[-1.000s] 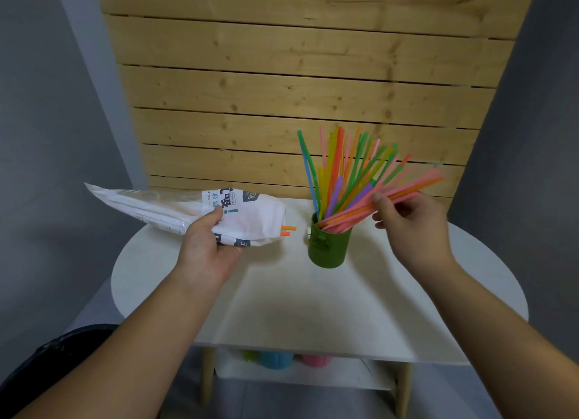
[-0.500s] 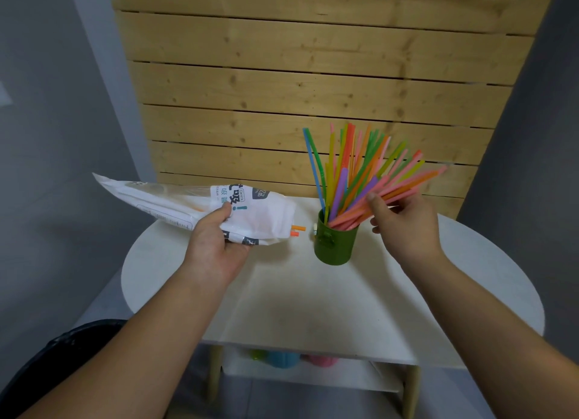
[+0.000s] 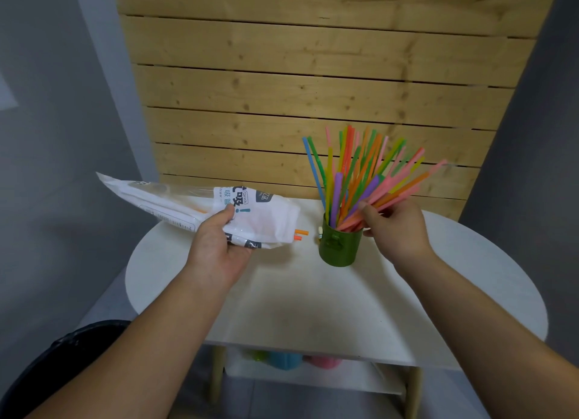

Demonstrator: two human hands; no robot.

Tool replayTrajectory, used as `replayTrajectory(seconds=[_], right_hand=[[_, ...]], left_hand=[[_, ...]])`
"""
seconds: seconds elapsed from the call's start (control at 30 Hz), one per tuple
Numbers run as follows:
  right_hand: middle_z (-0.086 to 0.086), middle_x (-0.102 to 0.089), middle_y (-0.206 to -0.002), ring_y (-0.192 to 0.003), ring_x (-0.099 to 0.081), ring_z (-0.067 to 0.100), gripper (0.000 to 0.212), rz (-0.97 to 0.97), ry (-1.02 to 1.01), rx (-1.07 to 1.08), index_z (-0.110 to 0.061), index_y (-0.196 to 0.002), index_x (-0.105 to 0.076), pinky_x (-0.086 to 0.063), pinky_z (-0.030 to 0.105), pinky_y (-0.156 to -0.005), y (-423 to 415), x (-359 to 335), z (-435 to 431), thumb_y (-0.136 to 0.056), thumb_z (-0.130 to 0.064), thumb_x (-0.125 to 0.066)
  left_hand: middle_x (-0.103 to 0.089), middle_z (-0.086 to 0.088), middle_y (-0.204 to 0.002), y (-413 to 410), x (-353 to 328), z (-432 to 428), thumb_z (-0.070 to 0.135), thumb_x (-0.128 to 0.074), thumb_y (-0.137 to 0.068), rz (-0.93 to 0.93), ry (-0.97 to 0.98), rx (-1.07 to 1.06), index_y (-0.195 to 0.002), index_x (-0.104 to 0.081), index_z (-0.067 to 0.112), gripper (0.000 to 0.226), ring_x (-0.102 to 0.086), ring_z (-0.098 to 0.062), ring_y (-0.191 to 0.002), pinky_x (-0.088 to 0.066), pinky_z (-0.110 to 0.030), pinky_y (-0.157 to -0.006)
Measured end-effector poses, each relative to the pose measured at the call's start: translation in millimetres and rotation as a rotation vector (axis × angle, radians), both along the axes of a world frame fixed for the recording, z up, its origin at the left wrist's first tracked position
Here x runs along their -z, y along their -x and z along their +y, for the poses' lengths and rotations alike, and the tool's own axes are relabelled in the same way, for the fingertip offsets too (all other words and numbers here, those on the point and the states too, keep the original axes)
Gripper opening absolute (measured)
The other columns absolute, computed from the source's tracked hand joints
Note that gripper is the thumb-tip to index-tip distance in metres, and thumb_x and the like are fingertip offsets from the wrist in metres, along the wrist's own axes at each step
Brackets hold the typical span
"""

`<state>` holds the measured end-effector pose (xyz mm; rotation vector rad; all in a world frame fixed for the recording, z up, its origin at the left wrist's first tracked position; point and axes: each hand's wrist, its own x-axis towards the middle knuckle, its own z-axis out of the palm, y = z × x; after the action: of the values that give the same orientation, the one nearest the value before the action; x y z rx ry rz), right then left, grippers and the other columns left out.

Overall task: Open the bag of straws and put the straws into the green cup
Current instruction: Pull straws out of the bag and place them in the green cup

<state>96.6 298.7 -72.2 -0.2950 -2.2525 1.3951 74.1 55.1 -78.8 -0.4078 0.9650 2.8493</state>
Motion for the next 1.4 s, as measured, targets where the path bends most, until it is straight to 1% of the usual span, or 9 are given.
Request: replayTrajectory(seconds=[0.2,0.33,0.43,0.63,0.87,1.0,1.07,1.2,1.4], right_hand=[[0.006,-0.068,-0.072,-0.069,-0.066,0.025,0.016,-0.033,0.008,0.021,-0.011,-0.084,-0.068,-0.059,0.049,-0.075,-3,-4,15,-0.096,-0.018,-0.060],[0.012,-0.071,-0.083,-0.073,-0.066,0.024,0.016,-0.032,0.080,-0.021,-0.005,-0.094,-0.070,-0.059,0.033,-0.063,-12,-5,17,-0.089,-0.019,-0.071],[0.007,-0.067,-0.080,-0.067,-0.065,0.021,0.033,-0.084,0.071,-0.023,-0.006,-0.099,-0.066,-0.061,0.040,-0.064,-20,-5,17,-0.078,-0.025,-0.082],[0.016,-0.065,-0.074,-0.064,-0.065,0.026,0.044,-0.622,0.071,-0.129,-0.002,-0.086,-0.059,-0.061,0.038,-0.064,-53,-14,15,-0.080,-0.041,-0.077],[0.029,-0.065,-0.116,-0.099,-0.070,0.042,0.070,-0.497,0.999,-0.266,-0.004,-0.129,-0.048,-0.059,0.049,-0.082,-51,2,-53,-0.092,-0.063,-0.049],[0.017,-0.077,-0.102,-0.093,-0.072,0.035,0.051,-0.349,1.308,-0.230,-0.007,-0.120,-0.062,-0.054,0.053,-0.092,-51,3,-86,-0.101,-0.050,-0.042],[0.008,-0.079,-0.095,-0.083,-0.074,0.029,0.042,-0.332,1.345,-0.239,-0.014,-0.113,-0.066,-0.053,0.050,-0.092,-53,5,-93,-0.102,-0.046,-0.041],[0.005,-0.076,-0.085,-0.076,-0.063,0.021,0.047,-0.409,1.266,-0.190,-0.015,-0.104,-0.068,-0.050,0.032,-0.065,-48,10,-91,-0.102,-0.049,-0.037],[0.002,-0.066,-0.066,-0.060,-0.053,0.018,0.052,-0.468,1.146,-0.165,-0.016,-0.087,-0.068,-0.041,0.031,-0.056,-48,16,-85,-0.101,-0.054,-0.035]], left_hand=[[-0.081,-0.005,-0.092,0,-1,1,0.010,-0.058,-0.100,0.011,0.002,0.008,-0.110,-0.068,0.010,0.015,-0.078,-0.021,-0.080,-0.063,-0.038,-0.060],[-0.080,-0.005,-0.094,-1,-2,4,0.010,-0.058,-0.100,0.027,-0.011,0.018,-0.113,-0.068,0.010,0.016,-0.078,-0.021,-0.082,-0.063,-0.038,-0.059],[-0.080,-0.005,-0.096,-3,-3,6,0.011,-0.058,-0.099,0.046,-0.011,0.023,-0.112,-0.068,0.010,0.016,-0.078,-0.021,-0.079,-0.063,-0.039,-0.061],[-0.079,-0.005,-0.104,-8,-7,5,0.012,-0.058,-0.099,0.126,-0.016,0.037,-0.111,-0.069,0.012,0.017,-0.078,-0.022,-0.088,-0.061,-0.040,-0.080],[-0.077,-0.009,-0.109,-19,-13,10,0.019,-0.054,-0.099,0.264,0.093,0.169,-0.115,-0.069,0.013,0.022,-0.074,-0.026,-0.098,-0.056,-0.045,-0.091],[-0.076,-0.011,-0.109,-22,-13,11,0.016,-0.059,-0.093,0.324,0.151,0.249,-0.117,-0.069,0.010,0.026,-0.073,-0.027,-0.101,-0.061,-0.041,-0.085],[-0.075,-0.012,-0.111,-22,-13,11,0.012,-0.065,-0.088,0.341,0.192,0.258,-0.120,-0.068,0.008,0.033,-0.072,-0.028,-0.103,-0.061,-0.042,-0.085],[-0.071,-0.016,-0.122,-19,-13,7,0.013,-0.065,-0.084,0.348,0.232,0.257,-0.130,-0.063,0.005,0.047,-0.069,-0.033,-0.113,-0.060,-0.045,-0.089],[-0.067,-0.020,-0.132,-19,-14,9,0.010,-0.066,-0.081,0.360,0.258,0.282,-0.137,-0.058,0.001,0.058,-0.066,-0.035,-0.120,-0.058,-0.045,-0.095]])
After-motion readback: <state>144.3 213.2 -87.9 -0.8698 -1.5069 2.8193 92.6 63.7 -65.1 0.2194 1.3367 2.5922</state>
